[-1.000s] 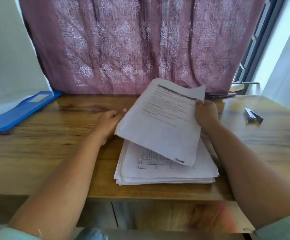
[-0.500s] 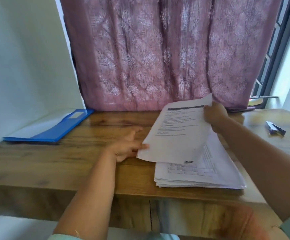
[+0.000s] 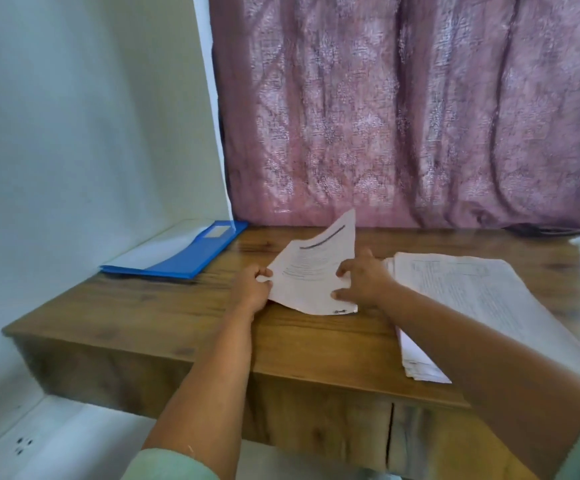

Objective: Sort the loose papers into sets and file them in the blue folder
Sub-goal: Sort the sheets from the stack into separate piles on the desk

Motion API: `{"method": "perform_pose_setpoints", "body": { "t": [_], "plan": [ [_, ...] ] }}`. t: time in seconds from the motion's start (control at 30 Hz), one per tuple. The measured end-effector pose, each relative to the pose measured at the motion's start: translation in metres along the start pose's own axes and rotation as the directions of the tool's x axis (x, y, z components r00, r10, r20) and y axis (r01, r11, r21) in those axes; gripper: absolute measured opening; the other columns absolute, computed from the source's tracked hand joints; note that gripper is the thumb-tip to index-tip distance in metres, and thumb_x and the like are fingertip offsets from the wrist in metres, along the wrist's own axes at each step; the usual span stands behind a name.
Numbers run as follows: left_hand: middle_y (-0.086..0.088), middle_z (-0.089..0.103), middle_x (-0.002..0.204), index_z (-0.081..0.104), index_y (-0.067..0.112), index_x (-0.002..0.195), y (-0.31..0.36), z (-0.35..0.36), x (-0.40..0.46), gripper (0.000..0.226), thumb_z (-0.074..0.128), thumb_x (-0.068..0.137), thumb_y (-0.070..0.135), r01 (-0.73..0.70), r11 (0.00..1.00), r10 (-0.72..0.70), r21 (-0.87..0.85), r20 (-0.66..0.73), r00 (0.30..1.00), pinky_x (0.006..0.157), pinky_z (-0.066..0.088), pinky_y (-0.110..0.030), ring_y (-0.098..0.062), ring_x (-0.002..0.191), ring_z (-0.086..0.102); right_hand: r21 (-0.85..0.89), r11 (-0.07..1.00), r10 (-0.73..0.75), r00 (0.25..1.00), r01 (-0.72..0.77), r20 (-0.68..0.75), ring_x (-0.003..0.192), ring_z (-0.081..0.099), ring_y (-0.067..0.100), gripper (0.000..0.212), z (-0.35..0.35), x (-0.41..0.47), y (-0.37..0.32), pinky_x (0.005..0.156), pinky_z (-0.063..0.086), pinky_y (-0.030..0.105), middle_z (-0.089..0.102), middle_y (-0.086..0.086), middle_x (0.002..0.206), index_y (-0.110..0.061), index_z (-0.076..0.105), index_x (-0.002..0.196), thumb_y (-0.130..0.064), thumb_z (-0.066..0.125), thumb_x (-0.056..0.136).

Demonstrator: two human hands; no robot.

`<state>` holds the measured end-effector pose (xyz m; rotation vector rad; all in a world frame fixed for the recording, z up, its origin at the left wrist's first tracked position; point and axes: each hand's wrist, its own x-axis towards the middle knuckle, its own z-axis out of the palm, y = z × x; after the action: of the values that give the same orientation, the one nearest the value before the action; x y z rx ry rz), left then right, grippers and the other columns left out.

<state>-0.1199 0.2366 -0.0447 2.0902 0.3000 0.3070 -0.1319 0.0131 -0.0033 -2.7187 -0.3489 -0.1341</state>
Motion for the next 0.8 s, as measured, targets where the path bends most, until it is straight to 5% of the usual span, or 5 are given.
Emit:
{"method": "perform_pose_setpoints", "body": {
  "t": [0.07,0.17,0.27,0.53,0.8],
  "plan": [
    [-0.006,0.056,0.124,0.058,0.024,0.116,-0.004,-0.007,0.003,0.02,0.053,0.097,0.023,0.045,0.978,-0.024,0.204,-0.107,0.994,0.091,0.052,-0.035,-0.021,0.105,0.057,-0.195,0.981,0.001,0.993,0.023,0.121,0.141,0.028,0.032,0.054,0.01,0.0,-0.012,0.114,0.029,0.041,0.012,0.01,0.159,-0.028,0.051,0.138,-0.053,0.058,0.09],
    [-0.005,0.051,0.131,0.057,0.018,0.122,-0.005,-0.014,0.0,0.027,0.054,0.097,0.027,0.035,0.816,0.163,0.577,-0.289,0.943,0.099,0.041,-0.038,-0.025,0.121,0.046,-0.291,0.949,-0.065,0.981,0.118,0.184,0.129,0.045,0.026,0.051,0.021,0.007,-0.024,0.104,0.039,0.035,0.043,0.009,0.146,-0.019,0.047,0.141,-0.05,0.04,0.1],
    [-0.003,0.057,0.127,0.061,0.021,0.117,0.0,-0.008,-0.006,0.031,0.049,0.098,0.041,-0.124,0.694,0.31,0.709,-0.138,0.941,0.103,0.037,-0.042,-0.021,0.117,0.05,-0.319,0.939,-0.058,0.974,0.127,0.217,0.114,0.053,0.024,0.047,0.035,0.02,-0.036,0.094,0.044,0.034,0.052,0.011,0.134,-0.012,0.045,0.138,-0.041,0.032,0.104],
    [-0.011,0.004,0.163,0.019,0.029,0.153,-0.008,-0.007,0.017,0.067,0.027,0.096,0.065,-0.016,0.684,-0.086,0.729,0.102,0.991,0.117,0.008,-0.055,-0.036,0.149,0.004,-0.272,0.96,0.02,0.956,0.063,0.294,0.138,0.029,0.034,0.05,0.05,0.07,-0.064,0.112,0.03,0.043,0.025,0.023,0.153,-0.005,0.03,0.147,-0.028,0.025,0.102],
    [-0.006,0.04,0.147,0.043,0.026,0.139,-0.015,-0.008,0.046,0.047,0.036,0.099,0.051,-0.112,0.666,0.114,0.738,0.047,0.992,0.11,0.029,-0.05,-0.028,0.137,0.033,-0.109,0.987,-0.08,0.943,0.121,0.323,0.142,0.028,0.028,0.053,0.059,0.098,-0.044,0.117,0.024,0.045,0.026,0.012,0.157,-0.013,0.027,0.151,-0.03,0.029,0.101]
  ]
}}
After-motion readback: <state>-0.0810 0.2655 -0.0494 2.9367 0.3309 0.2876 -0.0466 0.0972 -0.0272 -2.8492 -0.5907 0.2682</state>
